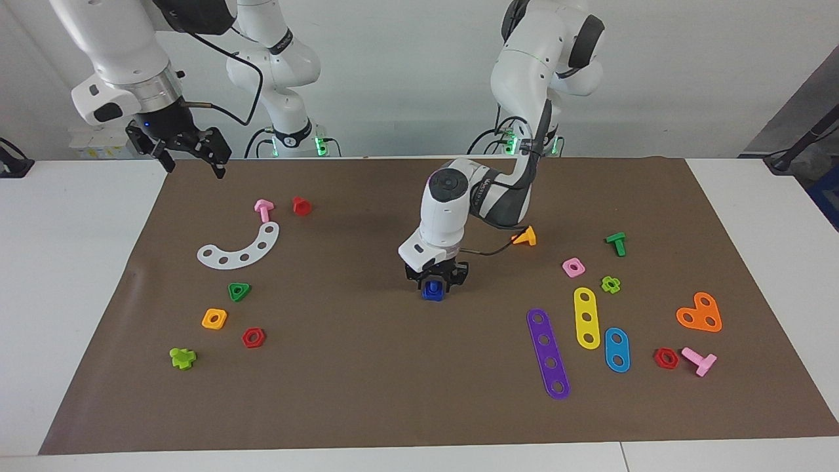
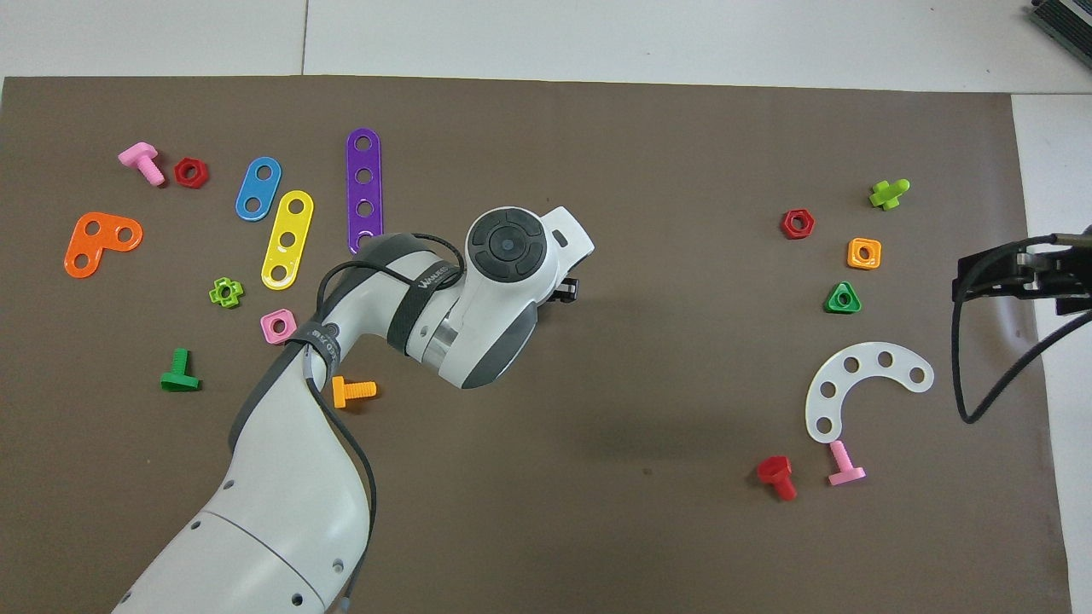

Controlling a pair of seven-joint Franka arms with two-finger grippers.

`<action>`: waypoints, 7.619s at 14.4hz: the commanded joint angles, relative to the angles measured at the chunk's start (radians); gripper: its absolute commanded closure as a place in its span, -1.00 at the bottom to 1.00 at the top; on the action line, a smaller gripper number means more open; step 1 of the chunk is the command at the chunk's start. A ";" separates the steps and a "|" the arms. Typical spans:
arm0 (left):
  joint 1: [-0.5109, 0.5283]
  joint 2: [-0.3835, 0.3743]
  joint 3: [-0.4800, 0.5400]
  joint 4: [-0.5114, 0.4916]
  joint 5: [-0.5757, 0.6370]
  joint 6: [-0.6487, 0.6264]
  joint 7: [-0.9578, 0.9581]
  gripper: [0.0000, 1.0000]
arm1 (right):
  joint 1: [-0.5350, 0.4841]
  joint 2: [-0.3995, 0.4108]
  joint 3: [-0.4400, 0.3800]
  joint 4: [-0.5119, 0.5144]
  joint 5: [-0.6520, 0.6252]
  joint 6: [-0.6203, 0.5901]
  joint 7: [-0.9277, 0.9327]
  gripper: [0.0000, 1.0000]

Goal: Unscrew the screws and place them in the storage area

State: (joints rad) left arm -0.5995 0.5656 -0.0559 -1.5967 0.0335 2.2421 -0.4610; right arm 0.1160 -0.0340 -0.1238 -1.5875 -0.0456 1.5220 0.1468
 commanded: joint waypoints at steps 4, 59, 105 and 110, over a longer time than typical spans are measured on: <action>-0.019 -0.001 0.016 -0.012 0.028 0.013 -0.013 -0.10 | -0.002 -0.018 0.001 -0.014 0.015 -0.005 -0.018 -1.00; 0.394 -0.156 0.016 -0.110 -0.099 -0.265 0.634 0.58 | 0.148 0.152 0.022 0.001 0.079 0.258 0.106 -1.00; 0.621 -0.687 0.021 -0.184 -0.017 -0.538 0.513 -1.00 | 0.085 0.266 0.009 -0.358 0.093 0.806 -0.018 1.00; 0.621 -0.672 0.021 -0.128 -0.020 -0.588 0.515 -1.00 | 0.070 0.270 0.010 -0.459 0.095 0.935 -0.030 1.00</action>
State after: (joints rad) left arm 0.0319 -0.1158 -0.0384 -1.7673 -0.0034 1.6916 0.0658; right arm 0.2012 0.2828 -0.1297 -1.9946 0.0333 2.4395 0.1442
